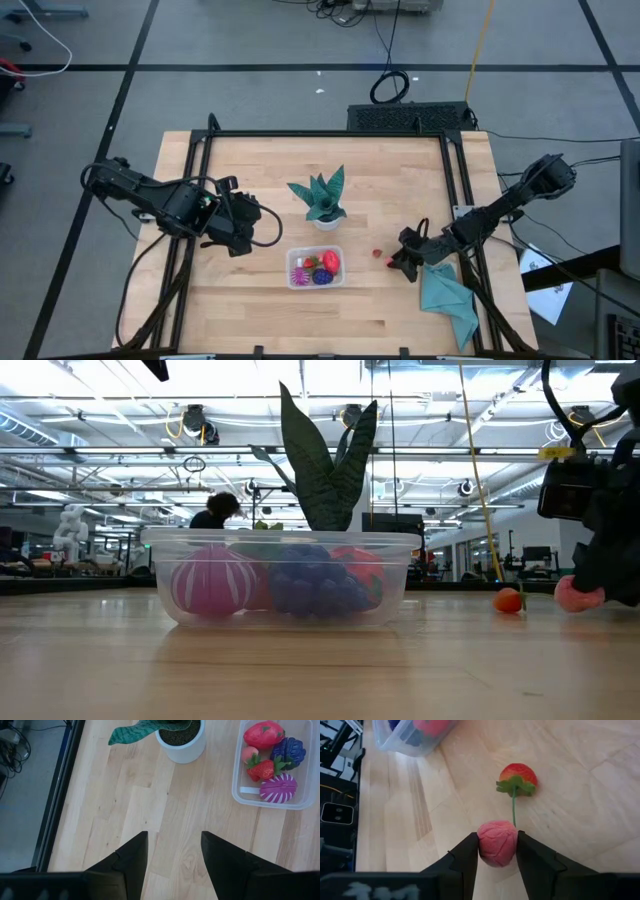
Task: Pick and placing Produce into tupperware
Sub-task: Put the pink peach into the transparent bin
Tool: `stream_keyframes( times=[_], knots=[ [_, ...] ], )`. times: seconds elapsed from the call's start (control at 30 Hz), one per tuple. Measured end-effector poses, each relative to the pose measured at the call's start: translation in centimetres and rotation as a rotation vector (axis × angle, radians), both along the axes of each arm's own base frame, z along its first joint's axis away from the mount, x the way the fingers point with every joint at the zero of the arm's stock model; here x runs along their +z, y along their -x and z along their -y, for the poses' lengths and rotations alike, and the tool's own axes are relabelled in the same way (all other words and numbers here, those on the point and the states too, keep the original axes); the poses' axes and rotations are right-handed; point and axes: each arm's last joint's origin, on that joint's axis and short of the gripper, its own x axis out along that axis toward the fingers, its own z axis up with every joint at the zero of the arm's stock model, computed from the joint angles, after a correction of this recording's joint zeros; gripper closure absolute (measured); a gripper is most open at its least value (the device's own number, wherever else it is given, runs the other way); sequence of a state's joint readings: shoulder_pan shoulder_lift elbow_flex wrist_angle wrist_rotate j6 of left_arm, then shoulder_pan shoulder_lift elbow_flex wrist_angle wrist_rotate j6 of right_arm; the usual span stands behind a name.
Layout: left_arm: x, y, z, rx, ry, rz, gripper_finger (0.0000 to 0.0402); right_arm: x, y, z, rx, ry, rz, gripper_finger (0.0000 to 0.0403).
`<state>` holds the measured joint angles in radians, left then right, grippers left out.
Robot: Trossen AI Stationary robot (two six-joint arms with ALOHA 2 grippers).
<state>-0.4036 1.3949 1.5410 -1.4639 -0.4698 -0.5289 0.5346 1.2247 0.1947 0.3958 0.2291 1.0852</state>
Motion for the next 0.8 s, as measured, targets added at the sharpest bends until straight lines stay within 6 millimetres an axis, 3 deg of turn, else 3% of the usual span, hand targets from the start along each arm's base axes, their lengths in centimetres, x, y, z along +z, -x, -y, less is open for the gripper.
stream_keyframes(
  times=[0.43, 0.8],
  knots=[
    [0.0, 0.0, -0.01, 0.0, 0.0, 0.0, 0.0215, 0.08, -0.06, 0.0, 0.017, 0.029, 0.02, 0.0262],
    [0.0, 0.0, 0.0, -0.001, 0.0, 0.0, 0.0215, 0.3, -0.25, 0.0, 0.007, 0.035, 0.053, 0.0296]
  ],
)
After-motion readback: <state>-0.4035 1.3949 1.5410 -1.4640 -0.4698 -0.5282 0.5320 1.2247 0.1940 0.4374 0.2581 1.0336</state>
